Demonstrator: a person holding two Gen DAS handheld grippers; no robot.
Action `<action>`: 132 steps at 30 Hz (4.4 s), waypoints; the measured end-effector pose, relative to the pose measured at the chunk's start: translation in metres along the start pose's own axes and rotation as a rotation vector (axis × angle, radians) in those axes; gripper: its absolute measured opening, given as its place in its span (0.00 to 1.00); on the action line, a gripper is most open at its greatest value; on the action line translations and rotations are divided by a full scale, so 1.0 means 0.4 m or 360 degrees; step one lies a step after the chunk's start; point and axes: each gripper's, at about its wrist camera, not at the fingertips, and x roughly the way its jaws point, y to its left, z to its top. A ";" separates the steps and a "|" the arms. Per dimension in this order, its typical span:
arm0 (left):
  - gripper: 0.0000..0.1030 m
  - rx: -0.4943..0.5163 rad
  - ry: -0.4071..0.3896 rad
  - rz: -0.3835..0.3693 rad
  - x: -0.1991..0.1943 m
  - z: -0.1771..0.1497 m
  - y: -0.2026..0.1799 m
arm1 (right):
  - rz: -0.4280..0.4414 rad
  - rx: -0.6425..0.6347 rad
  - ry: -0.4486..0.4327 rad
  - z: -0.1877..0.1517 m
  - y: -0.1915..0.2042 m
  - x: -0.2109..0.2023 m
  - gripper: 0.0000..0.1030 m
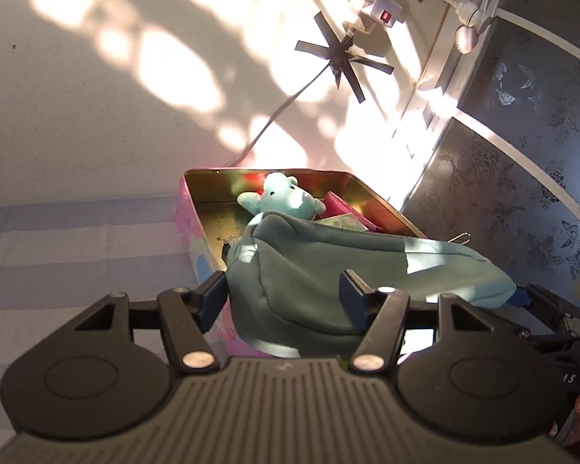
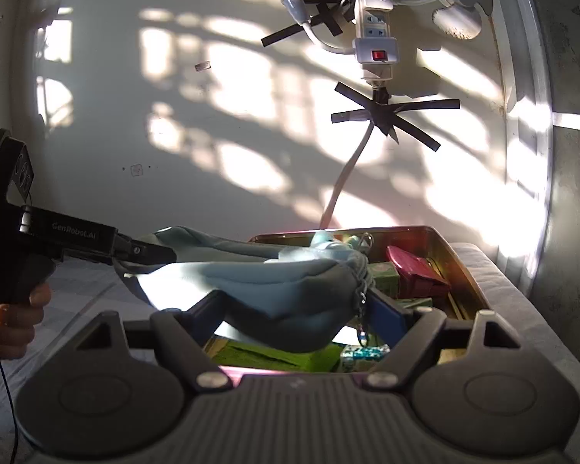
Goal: Organize objects
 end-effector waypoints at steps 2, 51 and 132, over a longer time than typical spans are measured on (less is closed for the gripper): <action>0.63 -0.0013 0.0057 0.0018 0.063 0.017 -0.008 | -0.0014 0.0055 0.0063 0.011 -0.054 0.046 0.78; 0.85 0.0366 -0.0023 0.0543 -0.105 -0.357 -0.140 | -0.0385 0.0413 0.0095 -0.316 0.160 -0.118 0.79; 1.00 0.0406 -0.0138 0.0885 -0.190 -0.341 -0.150 | -0.0416 0.0369 -0.0234 -0.264 0.249 -0.214 0.97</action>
